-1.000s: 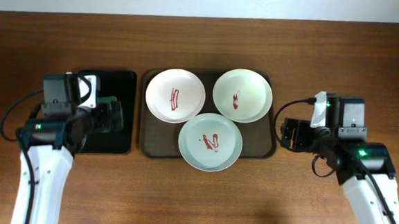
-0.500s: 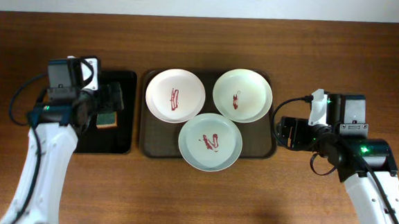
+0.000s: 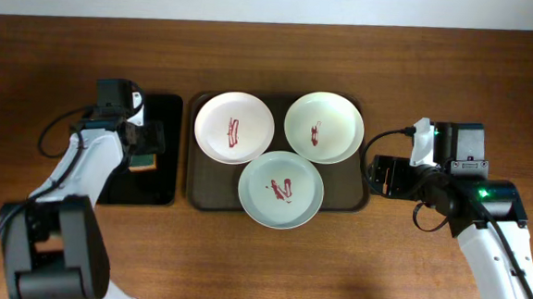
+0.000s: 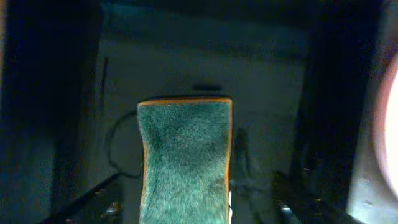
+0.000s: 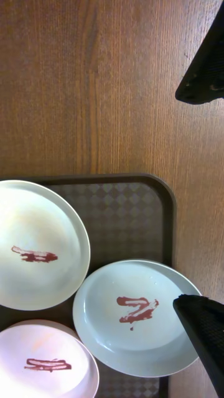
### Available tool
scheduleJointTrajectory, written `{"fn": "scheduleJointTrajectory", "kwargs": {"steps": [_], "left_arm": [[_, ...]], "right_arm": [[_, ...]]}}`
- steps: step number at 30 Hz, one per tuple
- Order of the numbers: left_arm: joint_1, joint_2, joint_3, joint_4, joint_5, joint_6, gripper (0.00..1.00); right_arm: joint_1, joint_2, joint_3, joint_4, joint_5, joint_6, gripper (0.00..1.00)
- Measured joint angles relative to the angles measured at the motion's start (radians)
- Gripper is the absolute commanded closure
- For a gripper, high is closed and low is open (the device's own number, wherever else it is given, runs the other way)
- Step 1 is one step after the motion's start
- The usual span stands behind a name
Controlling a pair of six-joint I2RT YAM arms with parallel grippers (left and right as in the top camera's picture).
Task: Clean dirty plates on tray and stack at the side
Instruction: 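Move the left gripper over the green sponge and the right gripper toward the plates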
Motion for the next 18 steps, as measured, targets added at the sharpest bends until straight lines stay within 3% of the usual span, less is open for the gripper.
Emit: {"fn": "scheduleJointTrajectory", "kwargs": {"steps": [7, 9, 14, 18], "left_arm": [[0.002, 0.066, 0.000, 0.034, -0.010, 0.008, 0.81], [0.002, 0.066, 0.000, 0.038, -0.011, 0.010, 0.85], [0.002, 0.066, 0.001, 0.038, -0.011, 0.008, 0.82], [0.002, 0.066, -0.005, 0.048, -0.011, 0.014, 0.60]], "right_arm": [[0.000, 0.000, 0.000, 0.000, 0.000, -0.001, 0.01], [0.000, 0.000, 0.000, 0.000, 0.000, 0.000, 0.01], [0.000, 0.000, 0.000, -0.005, 0.000, 0.000, 0.01], [0.000, 0.000, 0.000, -0.009, 0.000, -0.001, 0.01]]}}
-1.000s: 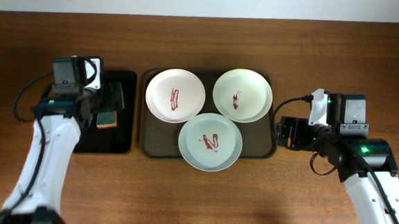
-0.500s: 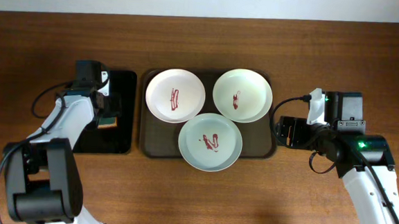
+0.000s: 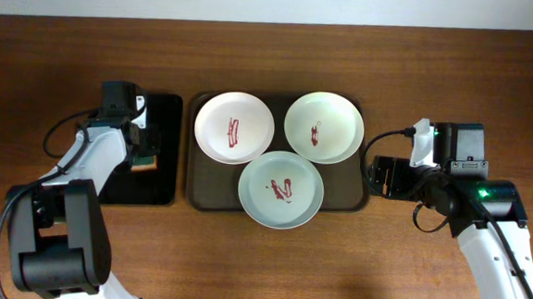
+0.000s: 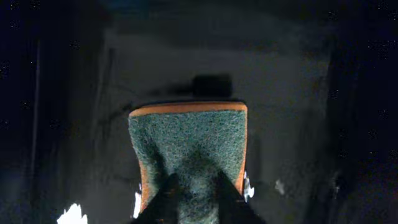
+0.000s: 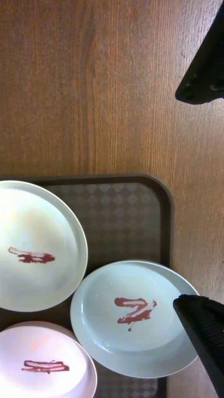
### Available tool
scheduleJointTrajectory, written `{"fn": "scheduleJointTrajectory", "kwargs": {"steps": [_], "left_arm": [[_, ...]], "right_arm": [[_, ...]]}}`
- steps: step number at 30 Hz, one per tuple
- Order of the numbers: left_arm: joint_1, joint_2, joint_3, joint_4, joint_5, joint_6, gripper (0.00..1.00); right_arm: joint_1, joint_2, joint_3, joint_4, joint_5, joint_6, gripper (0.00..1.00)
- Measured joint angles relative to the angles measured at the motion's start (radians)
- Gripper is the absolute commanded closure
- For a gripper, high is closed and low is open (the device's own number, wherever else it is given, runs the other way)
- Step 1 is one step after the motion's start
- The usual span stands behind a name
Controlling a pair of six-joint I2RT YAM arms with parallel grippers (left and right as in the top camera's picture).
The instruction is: Clean dirty plates on tray and stack at the side
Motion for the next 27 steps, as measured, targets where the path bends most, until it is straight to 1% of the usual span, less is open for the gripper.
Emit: {"fn": "scheduleJointTrajectory", "kwargs": {"steps": [2, 3, 4, 5, 6, 7, 8, 9, 15, 19, 23, 27], "left_arm": [[0.000, 0.000, -0.013, 0.010, 0.000, -0.007, 0.57], [-0.001, 0.000, -0.018, 0.012, 0.000, -0.006, 0.58], [-0.001, 0.000, -0.019, 0.012, 0.000, -0.006, 0.61], [-0.001, 0.000, -0.020, 0.012, 0.000, -0.006, 0.68], [-0.001, 0.000, -0.020, 0.012, 0.000, -0.005, 0.77], [-0.001, 0.000, -0.020, 0.012, 0.000, -0.008, 0.89], [-0.001, 0.000, -0.020, 0.012, 0.000, -0.003, 0.98], [-0.001, 0.000, -0.020, 0.011, -0.001, -0.007, 1.00], [-0.001, 0.000, -0.025, 0.006, -0.003, -0.004, 1.00], [-0.001, 0.000, 0.000, -0.055, -0.002, -0.004, 1.00], [-0.001, -0.034, 0.068, -0.103, 0.053, -0.006, 1.00], [-0.001, -0.058, 0.072, -0.117, 0.072, -0.006, 1.00]], "right_arm": [[0.000, 0.000, 0.000, 0.000, 0.000, 0.000, 0.01], [0.000, 0.000, 0.000, 0.000, 0.000, 0.000, 0.01], [0.000, 0.000, 0.000, 0.000, 0.000, 0.000, 0.02], [0.000, 0.000, 0.000, 0.000, 0.000, 0.000, 0.01], [0.000, 0.000, 0.000, 0.000, 0.000, 0.000, 0.01], [0.000, 0.000, 0.000, 0.000, 0.000, 0.000, 0.01], [0.000, 0.000, 0.000, 0.000, 0.000, 0.000, 0.01], [0.000, 0.000, 0.000, 0.000, 0.000, 0.000, 0.01], [0.000, 0.000, 0.000, 0.000, 0.000, 0.000, 0.01], [0.000, 0.000, 0.000, 0.013, 0.000, 0.000, 0.01], [0.000, 0.000, 0.001, 0.073, -0.012, 0.000, 0.01], [0.000, 0.002, 0.003, 0.104, -0.019, 0.000, 0.01]]}}
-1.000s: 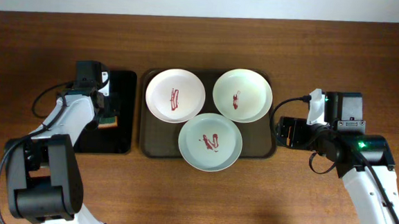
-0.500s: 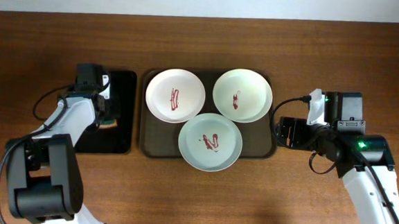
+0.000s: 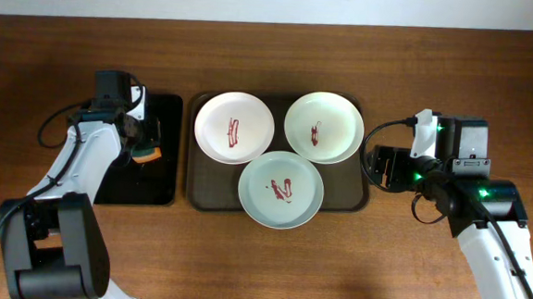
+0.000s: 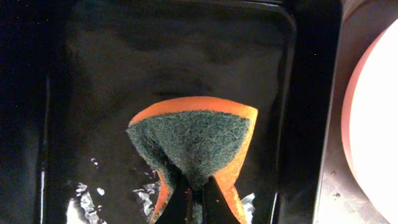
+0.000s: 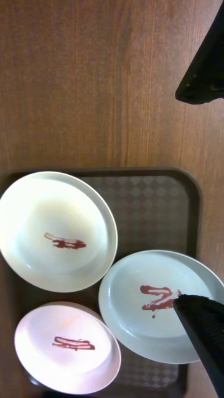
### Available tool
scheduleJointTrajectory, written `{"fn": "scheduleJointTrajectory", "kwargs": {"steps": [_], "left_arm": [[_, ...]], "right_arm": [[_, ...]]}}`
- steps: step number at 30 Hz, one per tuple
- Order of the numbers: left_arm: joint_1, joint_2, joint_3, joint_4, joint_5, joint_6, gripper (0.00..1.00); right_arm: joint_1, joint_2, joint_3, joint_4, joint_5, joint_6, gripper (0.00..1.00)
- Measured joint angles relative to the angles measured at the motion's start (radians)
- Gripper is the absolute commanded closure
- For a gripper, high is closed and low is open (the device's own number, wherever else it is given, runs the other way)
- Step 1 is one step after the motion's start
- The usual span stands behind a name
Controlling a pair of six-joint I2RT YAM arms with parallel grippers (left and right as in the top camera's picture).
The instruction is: Clean dirty plates on tray and stack at the side
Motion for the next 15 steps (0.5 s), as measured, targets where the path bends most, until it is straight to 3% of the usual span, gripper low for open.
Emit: {"fn": "scheduleJointTrajectory", "kwargs": {"steps": [8, 15], "left_arm": [[0.000, 0.000, -0.090, 0.028, 0.008, 0.000, 1.00], [0.000, 0.001, -0.144, 0.092, 0.009, 0.000, 1.00]], "right_arm": [[0.020, 0.128, 0.002, -0.017, -0.050, -0.014, 0.08], [0.126, 0.298, 0.002, -0.002, -0.060, -0.024, 0.34]]}}
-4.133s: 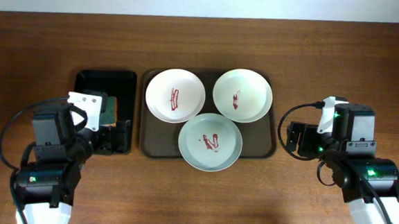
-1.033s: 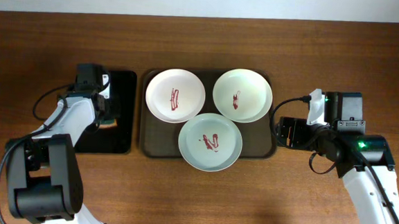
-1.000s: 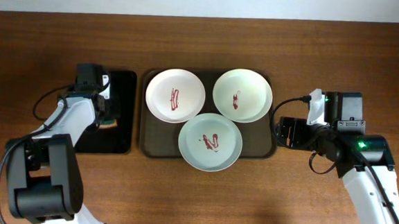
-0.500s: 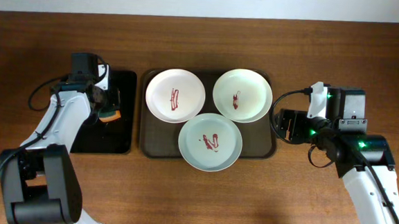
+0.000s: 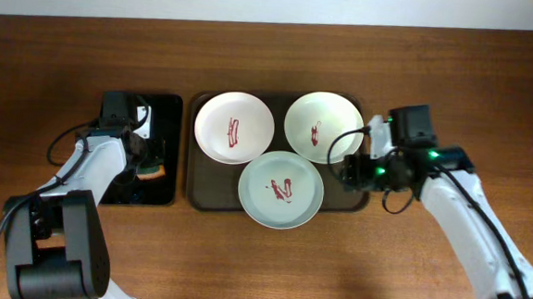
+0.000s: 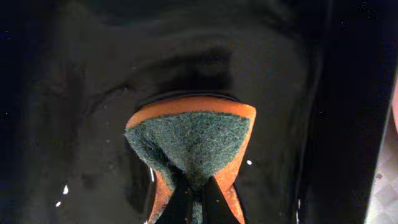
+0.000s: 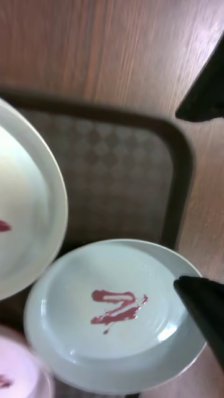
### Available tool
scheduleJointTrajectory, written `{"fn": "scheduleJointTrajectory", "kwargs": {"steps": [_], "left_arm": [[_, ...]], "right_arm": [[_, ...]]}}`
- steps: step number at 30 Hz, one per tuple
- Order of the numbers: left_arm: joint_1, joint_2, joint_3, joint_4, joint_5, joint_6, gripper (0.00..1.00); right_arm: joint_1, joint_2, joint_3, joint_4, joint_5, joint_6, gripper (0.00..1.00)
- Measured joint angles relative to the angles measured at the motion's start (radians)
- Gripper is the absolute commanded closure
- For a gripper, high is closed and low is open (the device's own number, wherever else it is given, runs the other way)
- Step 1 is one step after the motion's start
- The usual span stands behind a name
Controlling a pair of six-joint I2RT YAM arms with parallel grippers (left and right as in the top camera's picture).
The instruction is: Clean dirty plates on tray and stack at the side
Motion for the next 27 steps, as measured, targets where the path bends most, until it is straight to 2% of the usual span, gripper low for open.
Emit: {"fn": "scheduleJointTrajectory", "kwargs": {"steps": [6, 9, 20, 24, 27], "left_arm": [[0.000, 0.000, 0.006, -0.041, 0.001, 0.000, 1.00], [0.000, 0.000, 0.042, -0.097, -0.021, 0.000, 1.00], [0.000, -0.004, 0.056, -0.073, -0.040, 0.000, 1.00], [0.000, 0.038, 0.052, -0.070, -0.039, 0.000, 1.00], [-0.001, 0.042, 0.052, -0.069, -0.039, 0.000, 1.00]], "right_arm": [[0.049, 0.096, 0.000, 0.051, -0.006, 0.002, 0.50], [0.074, 0.125, 0.000, 0.071, -0.007, 0.001, 0.52], [0.106, 0.230, 0.000, 0.098, -0.007, 0.000, 0.53], [0.106, 0.251, 0.000, 0.121, -0.012, 0.001, 0.57], [0.108, 0.256, 0.000, 0.129, -0.018, 0.002, 0.66]]}}
